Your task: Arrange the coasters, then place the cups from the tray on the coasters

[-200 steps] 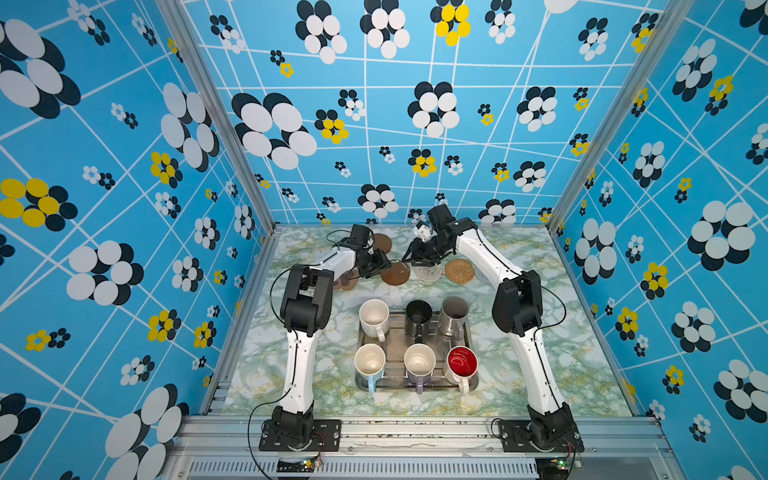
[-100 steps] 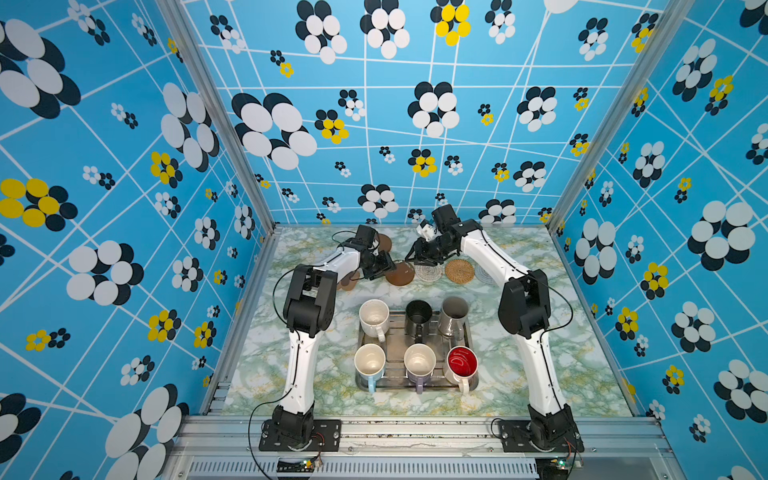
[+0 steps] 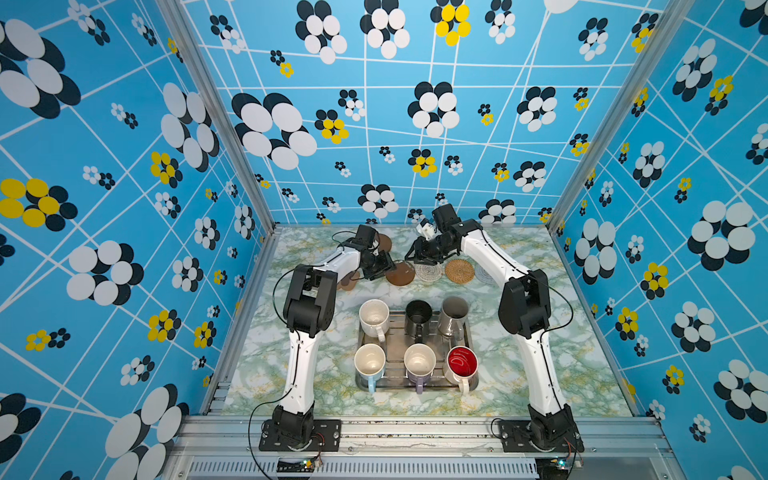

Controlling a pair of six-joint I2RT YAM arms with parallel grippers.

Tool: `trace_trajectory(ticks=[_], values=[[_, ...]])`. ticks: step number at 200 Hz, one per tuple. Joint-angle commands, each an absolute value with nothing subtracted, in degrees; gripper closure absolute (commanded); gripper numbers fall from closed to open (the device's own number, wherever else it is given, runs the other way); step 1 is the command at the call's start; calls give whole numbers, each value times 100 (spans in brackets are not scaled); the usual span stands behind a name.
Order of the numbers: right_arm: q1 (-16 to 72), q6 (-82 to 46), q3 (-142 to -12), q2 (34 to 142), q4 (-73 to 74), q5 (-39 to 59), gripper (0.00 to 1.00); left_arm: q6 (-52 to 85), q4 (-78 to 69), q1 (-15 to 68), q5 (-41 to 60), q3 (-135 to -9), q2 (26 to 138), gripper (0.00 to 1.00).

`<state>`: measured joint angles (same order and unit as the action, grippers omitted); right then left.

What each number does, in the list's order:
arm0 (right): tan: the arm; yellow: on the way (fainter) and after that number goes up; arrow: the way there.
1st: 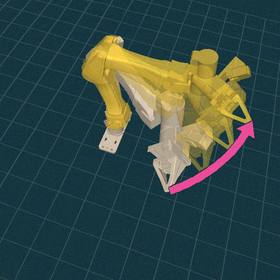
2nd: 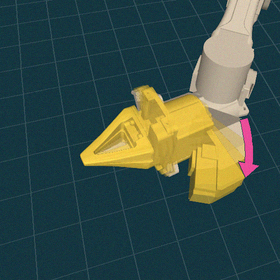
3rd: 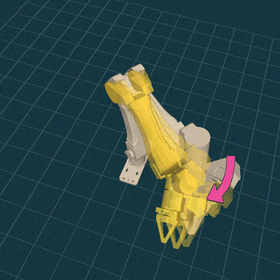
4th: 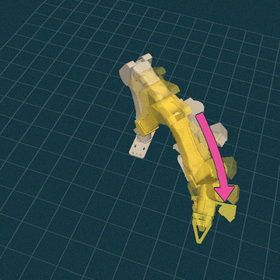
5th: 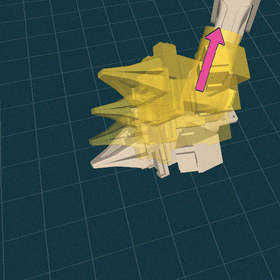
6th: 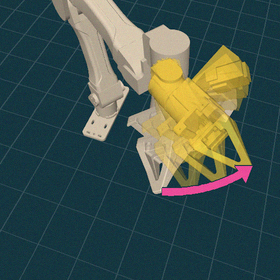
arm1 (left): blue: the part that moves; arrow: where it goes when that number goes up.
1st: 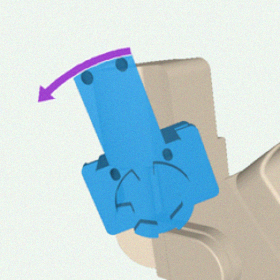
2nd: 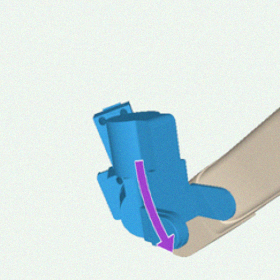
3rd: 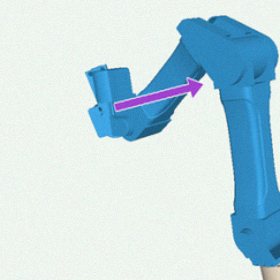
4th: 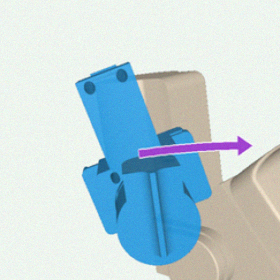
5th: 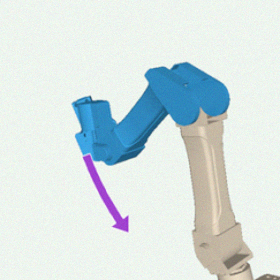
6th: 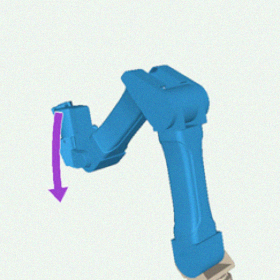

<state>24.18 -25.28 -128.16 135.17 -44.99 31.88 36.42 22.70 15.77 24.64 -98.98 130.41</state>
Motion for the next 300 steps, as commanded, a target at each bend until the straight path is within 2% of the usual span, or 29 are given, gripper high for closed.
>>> trace_trajectory(ticks=[1,60,147,231,300], values=[[2364,-2566,-13494,13711,-4623,3281,55,3543,2409,1392,2279,-9681,12492,42],[2294,-3094,-15039,14872,-4457,3506,53,3435,2377,963,1993,-9788,12162,41],[2061,-5193,-15161,15995,-1606,4182,52,3831,1189,425,2225,-10984,13389,41],[1925,-5629,-15302,16405,-1055,4192,52,4643,-519,369,2537,-12160,14906,39],[1858,-5753,-15310,16582,-994,4148,53,4908,-1041,386,2483,-12875,15702,39]])
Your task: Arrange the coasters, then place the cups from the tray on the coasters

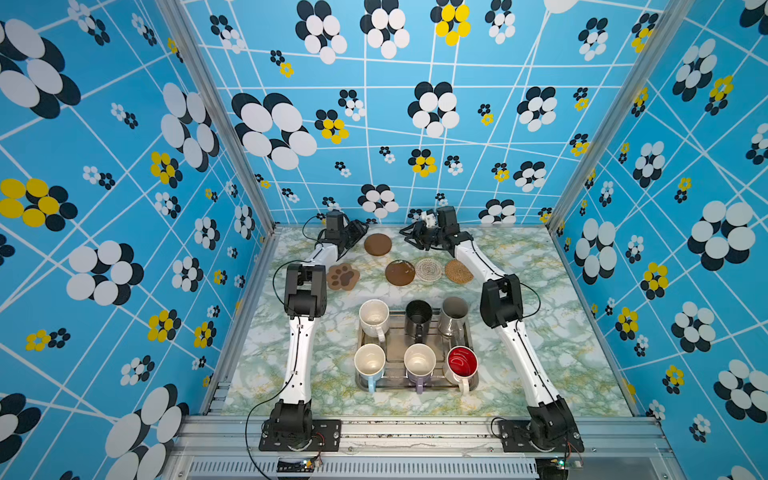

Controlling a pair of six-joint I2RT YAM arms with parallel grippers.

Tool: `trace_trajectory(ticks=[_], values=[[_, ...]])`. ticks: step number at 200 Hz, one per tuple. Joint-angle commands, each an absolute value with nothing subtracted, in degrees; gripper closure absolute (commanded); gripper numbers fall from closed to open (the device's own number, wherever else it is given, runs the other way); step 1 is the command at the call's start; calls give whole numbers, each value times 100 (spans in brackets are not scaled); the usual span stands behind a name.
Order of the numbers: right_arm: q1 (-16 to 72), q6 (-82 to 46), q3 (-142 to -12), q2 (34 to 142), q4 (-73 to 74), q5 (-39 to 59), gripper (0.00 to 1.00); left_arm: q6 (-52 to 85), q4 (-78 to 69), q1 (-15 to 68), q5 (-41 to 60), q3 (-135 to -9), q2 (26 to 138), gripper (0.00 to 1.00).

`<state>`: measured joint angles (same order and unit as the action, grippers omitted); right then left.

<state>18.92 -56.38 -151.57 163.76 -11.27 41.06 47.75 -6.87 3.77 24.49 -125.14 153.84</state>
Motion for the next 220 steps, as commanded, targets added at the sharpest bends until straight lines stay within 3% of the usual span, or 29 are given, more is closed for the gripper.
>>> trace_trajectory(ticks=[1,58,120,220], values=[[1856,-5755,-15310,16583,-993,4153,53,4910,-1043,387,2476,-12889,15708,39],[1846,-5775,-15306,16655,-1063,3978,53,5126,-1265,522,2826,-13614,16306,39],[1846,-5886,-15328,16785,-1039,3876,51,4942,-851,694,3261,-13588,16295,41],[1919,-5949,-15673,17174,-1137,3699,50,4089,-271,679,3186,-12165,15286,43]])
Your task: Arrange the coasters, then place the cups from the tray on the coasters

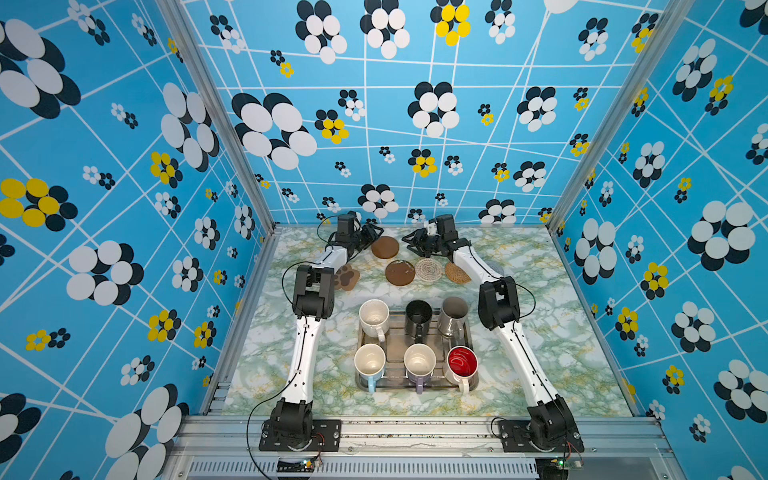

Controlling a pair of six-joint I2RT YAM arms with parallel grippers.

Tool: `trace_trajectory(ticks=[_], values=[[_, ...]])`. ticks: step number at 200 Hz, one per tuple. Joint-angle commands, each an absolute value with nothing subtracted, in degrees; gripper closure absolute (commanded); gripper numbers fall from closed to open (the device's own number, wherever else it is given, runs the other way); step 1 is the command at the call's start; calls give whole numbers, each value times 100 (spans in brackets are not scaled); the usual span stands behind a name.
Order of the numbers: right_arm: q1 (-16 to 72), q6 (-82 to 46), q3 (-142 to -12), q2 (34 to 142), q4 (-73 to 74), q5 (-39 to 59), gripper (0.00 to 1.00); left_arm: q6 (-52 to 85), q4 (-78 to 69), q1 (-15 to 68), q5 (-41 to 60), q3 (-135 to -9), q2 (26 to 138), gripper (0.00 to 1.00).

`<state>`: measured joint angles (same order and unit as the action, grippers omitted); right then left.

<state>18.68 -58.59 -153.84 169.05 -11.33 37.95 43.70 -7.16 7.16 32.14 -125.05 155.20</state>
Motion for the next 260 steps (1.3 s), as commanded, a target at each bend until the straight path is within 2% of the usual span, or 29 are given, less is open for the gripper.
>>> trace_trajectory(ticks=[1,139,260], values=[[1922,-5958,-15676,17179,-1131,3699,50,4088,-272,678,3188,-12156,15280,43],[2263,-6073,-15785,17411,-820,3864,49,3790,-64,653,3266,-11646,14878,43],[2283,-5674,-15794,17317,-1421,4450,52,3194,595,668,3175,-11287,14498,43]])
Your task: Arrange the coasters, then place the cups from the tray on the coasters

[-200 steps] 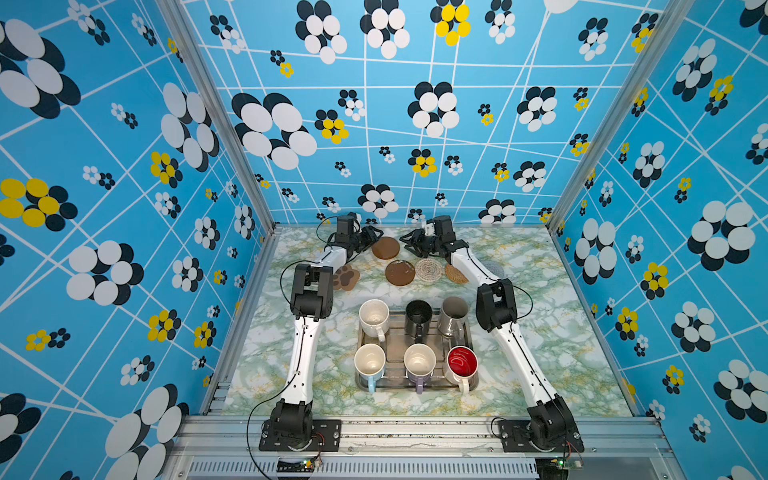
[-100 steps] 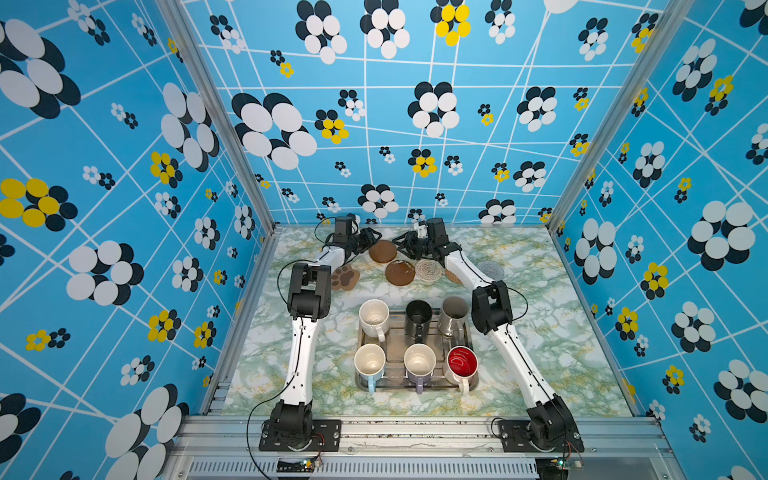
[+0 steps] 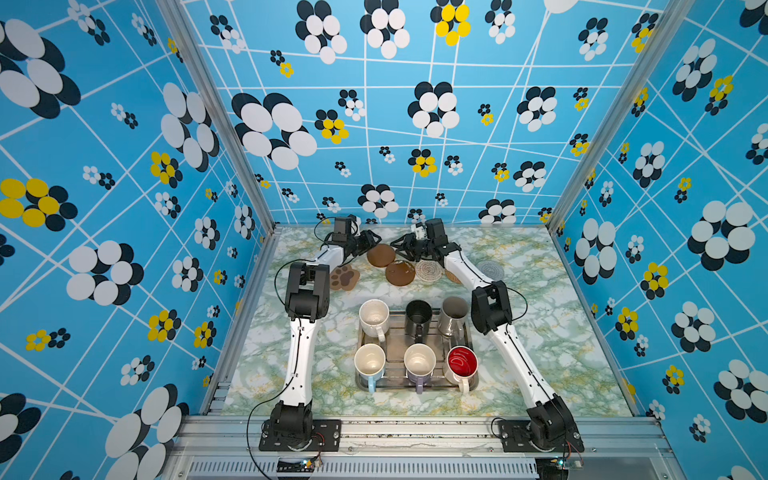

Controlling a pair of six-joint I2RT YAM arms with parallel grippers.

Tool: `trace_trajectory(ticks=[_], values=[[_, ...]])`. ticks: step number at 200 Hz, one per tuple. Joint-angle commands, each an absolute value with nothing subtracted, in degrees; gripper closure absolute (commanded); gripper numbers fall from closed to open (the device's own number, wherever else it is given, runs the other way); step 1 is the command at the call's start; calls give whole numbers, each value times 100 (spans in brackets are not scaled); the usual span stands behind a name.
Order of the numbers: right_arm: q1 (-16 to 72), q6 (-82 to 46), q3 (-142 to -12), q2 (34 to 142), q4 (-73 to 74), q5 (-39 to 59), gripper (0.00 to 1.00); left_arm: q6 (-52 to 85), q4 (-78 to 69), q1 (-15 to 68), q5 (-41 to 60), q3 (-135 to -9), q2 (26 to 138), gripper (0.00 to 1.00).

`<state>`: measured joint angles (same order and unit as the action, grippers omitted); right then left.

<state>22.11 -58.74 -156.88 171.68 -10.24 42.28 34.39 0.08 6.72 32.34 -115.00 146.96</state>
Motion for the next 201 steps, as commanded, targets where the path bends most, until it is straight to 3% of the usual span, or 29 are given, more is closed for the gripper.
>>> trace_trajectory(ticks=[1,201], values=[[2284,-5671,-15794,17316,-1427,4448,52,3192,601,668,3174,-11286,14496,43],[2063,-4941,-15768,16678,-2225,4939,55,2714,668,577,2643,-10254,13373,43]])
